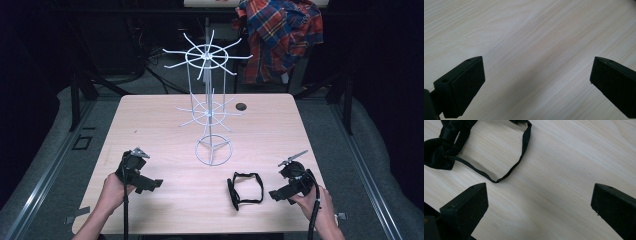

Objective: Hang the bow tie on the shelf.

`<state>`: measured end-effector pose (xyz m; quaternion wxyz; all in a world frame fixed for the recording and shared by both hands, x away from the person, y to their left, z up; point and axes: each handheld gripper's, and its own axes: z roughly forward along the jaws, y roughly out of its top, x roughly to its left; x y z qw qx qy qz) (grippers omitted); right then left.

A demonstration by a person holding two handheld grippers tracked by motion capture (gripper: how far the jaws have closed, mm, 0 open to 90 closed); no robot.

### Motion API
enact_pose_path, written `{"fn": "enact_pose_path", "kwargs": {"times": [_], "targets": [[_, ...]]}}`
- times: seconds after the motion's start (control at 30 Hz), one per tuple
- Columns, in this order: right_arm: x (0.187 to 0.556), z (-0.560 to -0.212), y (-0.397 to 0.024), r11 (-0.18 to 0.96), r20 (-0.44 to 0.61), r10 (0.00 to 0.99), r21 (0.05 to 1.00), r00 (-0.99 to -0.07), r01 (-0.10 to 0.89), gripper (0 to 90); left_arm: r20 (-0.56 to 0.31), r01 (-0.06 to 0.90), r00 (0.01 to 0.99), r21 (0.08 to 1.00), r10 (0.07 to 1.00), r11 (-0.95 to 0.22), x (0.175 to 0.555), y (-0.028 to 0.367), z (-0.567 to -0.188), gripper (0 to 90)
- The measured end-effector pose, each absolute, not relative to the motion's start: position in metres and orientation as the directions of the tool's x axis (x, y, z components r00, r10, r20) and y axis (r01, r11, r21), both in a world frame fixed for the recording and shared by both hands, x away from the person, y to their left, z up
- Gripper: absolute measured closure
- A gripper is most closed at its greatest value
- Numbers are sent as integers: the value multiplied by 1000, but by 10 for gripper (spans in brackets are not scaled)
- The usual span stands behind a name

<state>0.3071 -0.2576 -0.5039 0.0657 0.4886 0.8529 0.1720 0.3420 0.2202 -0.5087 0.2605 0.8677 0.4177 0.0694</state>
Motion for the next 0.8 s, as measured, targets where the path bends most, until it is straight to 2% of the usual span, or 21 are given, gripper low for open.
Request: {"fn": "enact_pose_path", "kwargs": {"times": [0.8], "targets": [[309, -498, -231, 499, 61, 826, 383, -560, 777, 0, -93, 684, 644, 513, 759, -518, 342, 219, -507, 0]]}}
